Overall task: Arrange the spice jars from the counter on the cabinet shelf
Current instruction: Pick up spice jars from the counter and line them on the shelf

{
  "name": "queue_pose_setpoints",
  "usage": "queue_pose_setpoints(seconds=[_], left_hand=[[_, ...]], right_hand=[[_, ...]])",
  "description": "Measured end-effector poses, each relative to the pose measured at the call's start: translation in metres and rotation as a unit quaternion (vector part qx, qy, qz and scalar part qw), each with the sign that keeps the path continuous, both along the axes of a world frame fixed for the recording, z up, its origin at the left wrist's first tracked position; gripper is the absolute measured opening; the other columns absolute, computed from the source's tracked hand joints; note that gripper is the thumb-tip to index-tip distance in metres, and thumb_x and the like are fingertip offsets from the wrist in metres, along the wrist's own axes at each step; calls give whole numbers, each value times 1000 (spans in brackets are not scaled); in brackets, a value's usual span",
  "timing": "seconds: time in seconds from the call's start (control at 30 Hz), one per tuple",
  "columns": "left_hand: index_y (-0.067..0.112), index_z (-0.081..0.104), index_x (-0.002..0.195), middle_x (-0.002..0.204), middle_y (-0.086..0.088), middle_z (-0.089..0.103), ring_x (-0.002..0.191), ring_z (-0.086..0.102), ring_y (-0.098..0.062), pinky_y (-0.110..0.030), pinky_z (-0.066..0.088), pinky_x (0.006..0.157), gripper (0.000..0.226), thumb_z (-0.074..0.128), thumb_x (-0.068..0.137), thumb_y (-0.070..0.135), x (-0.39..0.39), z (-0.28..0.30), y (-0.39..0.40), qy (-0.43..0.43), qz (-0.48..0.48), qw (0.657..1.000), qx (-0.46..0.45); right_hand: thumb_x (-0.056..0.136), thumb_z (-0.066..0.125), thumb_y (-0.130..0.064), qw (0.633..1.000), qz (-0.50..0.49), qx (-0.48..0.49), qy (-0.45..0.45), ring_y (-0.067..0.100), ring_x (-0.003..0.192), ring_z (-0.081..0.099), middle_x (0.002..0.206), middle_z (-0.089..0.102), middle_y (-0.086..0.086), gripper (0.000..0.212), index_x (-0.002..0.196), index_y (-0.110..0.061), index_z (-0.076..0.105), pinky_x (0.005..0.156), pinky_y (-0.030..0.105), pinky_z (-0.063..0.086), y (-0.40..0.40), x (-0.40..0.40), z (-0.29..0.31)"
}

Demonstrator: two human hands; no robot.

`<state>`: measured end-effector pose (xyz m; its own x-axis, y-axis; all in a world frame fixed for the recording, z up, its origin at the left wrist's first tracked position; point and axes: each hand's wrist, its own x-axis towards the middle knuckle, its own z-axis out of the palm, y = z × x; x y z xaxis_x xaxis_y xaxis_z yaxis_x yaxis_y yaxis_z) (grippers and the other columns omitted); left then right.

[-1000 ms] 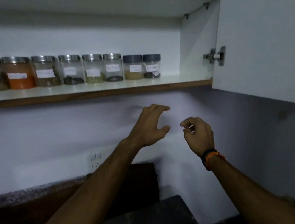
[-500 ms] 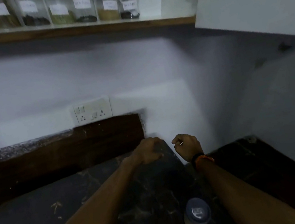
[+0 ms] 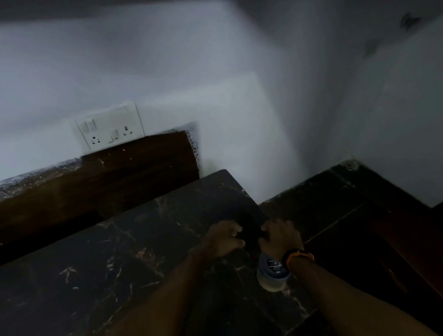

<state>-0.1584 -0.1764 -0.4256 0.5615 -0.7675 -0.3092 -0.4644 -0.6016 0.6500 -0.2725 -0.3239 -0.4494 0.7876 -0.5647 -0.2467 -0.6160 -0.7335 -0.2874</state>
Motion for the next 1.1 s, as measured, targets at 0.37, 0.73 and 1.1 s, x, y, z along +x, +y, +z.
queue_pose_setpoints(seconds=[0.37, 0.73, 1.1], left_hand=[[9, 62, 129, 131, -8, 62, 118, 61, -20, -32, 50, 99, 46, 76, 85, 15, -26, -49, 12, 96, 47, 994, 23], [11, 61, 123, 123, -14, 63, 112, 61, -31, -42, 53, 91, 29, 63, 97, 25, -38, -57, 41, 299, 277, 911, -60], [15, 64, 124, 121, -24, 68, 113, 63, -45, -53, 57, 87, 62, 49, 90, 65, -32, -46, 72, 628, 383, 630, -249]], right_hand=[[69, 72, -68, 991, -89, 55, 86, 41, 145, 23, 158, 20, 16, 114, 157, -28, 11, 112, 56, 31, 28, -35, -54], [64, 84, -33, 977, -9, 212, -28, 30, 120, 53, 130, 51, 7, 80, 134, -26, 48, 100, 41, 48, 18, -3, -24], [64, 78, 7, 897, 201, 386, -80, 13, 117, 54, 134, 50, -1, 78, 127, -32, 55, 79, 23, 57, 25, 43, 40]])
